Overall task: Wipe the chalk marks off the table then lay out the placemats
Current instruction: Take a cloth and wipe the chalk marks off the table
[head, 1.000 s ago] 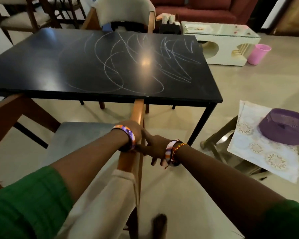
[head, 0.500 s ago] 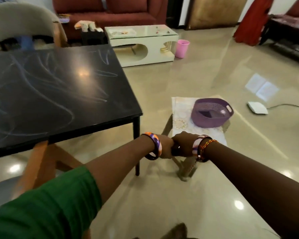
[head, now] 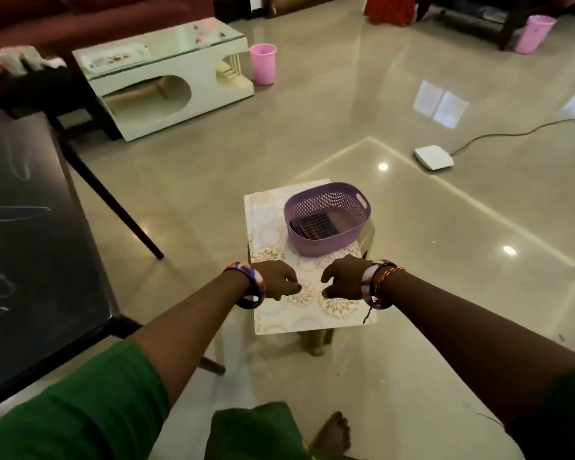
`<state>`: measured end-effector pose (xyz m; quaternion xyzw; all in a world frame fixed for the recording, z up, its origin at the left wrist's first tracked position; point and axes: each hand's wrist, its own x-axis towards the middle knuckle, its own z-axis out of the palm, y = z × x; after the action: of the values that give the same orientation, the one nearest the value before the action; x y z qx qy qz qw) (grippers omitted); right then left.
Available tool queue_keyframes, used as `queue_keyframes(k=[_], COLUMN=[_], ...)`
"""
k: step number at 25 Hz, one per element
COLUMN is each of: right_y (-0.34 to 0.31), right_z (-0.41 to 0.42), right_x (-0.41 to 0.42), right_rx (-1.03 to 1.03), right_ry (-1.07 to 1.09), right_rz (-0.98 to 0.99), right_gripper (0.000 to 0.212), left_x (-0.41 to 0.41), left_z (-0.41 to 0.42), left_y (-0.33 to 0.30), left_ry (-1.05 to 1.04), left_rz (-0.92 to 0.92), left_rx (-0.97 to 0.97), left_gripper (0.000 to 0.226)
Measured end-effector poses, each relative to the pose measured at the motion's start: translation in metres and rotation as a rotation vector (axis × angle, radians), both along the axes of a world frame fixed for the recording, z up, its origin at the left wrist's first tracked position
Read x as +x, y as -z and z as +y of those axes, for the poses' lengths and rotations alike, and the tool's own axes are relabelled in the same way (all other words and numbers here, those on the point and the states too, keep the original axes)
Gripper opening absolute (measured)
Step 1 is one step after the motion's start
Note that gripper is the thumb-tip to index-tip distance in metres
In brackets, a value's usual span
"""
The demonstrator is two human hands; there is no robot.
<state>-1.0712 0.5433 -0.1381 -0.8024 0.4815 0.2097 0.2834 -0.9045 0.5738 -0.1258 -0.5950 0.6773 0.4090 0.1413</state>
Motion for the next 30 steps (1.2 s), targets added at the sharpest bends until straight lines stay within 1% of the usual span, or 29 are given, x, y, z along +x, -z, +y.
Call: queue_keyframes(k=[3, 5, 8, 11, 12, 13, 15, 17, 20, 21, 22, 23, 24, 25, 26, 27, 28, 29, 30], right_y=[0.026, 0.037, 0.060, 0.095, 0.108, 0.121, 0.148, 0.170, 0.192, 0.194, 0.196, 0.196, 0.193, 0.191, 0.185, 0.178, 0.169, 0.160, 0.146], right_z=[-0.033, -0.056, -0.101, -0.156, -0.172, -0.188, -0.218, -0.230, -0.239, -0.240, -0.242, -0.245, -0.247, -0.247, -0.248, -0.248, -0.247, -0.245, -0.242], right_x=[0.003, 0.010, 0.023, 0.033, 0.034, 0.033, 0.036, 0.044, 0.051, 0.052, 0.053, 0.052, 0.051, 0.049, 0.049, 0.049, 0.047, 0.045, 0.045], right_rx=[0.083, 0.084, 0.029, -0.043, -0.042, -0.044, -0.031, 0.059, -0.026, -0.014, 0.056, 0.172, 0.270, 0.317, 0.315, 0.270, 0.219, 0.160, 0.117], right_ry=[0.007, 0.039, 0.212, 0.440, 0.492, 0.520, 0.546, 0.602, 0.636, 0.636, 0.590, 0.553, 0.508, 0.493, 0.480, 0.524, 0.648, 0.730, 0.728], right_rz=[-0.008, -0.050, -0.206, -0.258, -0.230, -0.194, -0.141, -0.093, 0.066, 0.125, 0.182, 0.224, 0.255, 0.249, 0.207, 0.092, -0.086, -0.217, -0.299], right_gripper=[0.047, 0.044, 0.033, 0.019, 0.020, 0.026, 0.049, 0.066, 0.084, 0.087, 0.085, 0.078, 0.067, 0.058, 0.052, 0.045, 0.037, 0.032, 0.028], left_x=[0.017, 0.032, 0.051, 0.058, 0.058, 0.057, 0.057, 0.057, 0.058, 0.058, 0.057, 0.057, 0.056, 0.055, 0.054, 0.054, 0.054, 0.054, 0.055], left_z=[-0.032, -0.056, -0.107, -0.158, -0.169, -0.178, -0.198, -0.211, -0.220, -0.219, -0.219, -0.218, -0.217, -0.217, -0.217, -0.216, -0.215, -0.214, -0.211], left_y=[0.016, 0.025, 0.052, 0.083, 0.092, 0.100, 0.118, 0.132, 0.144, 0.145, 0.147, 0.149, 0.150, 0.150, 0.150, 0.149, 0.147, 0.145, 0.142], left_ry=[-0.133, -0.209, -0.255, -0.263, -0.294, -0.327, -0.363, -0.359, -0.373, -0.390, -0.411, -0.426, -0.434, -0.436, -0.440, -0.444, -0.444, -0.443, -0.452], left_rz=[0.040, 0.071, 0.074, 0.054, 0.078, 0.110, 0.153, 0.153, 0.156, 0.171, 0.182, 0.181, 0.167, 0.149, 0.130, 0.117, 0.105, 0.091, 0.081], left_rx=[0.087, 0.092, 0.055, 0.011, 0.019, 0.020, -0.015, -0.071, -0.129, -0.137, -0.145, -0.155, -0.162, -0.165, -0.165, -0.165, -0.162, -0.159, -0.161], left_gripper=[0.036, 0.035, 0.034, 0.040, 0.045, 0.049, 0.052, 0.044, 0.034, 0.032, 0.030, 0.029, 0.028, 0.028, 0.029, 0.030, 0.032, 0.033, 0.035])
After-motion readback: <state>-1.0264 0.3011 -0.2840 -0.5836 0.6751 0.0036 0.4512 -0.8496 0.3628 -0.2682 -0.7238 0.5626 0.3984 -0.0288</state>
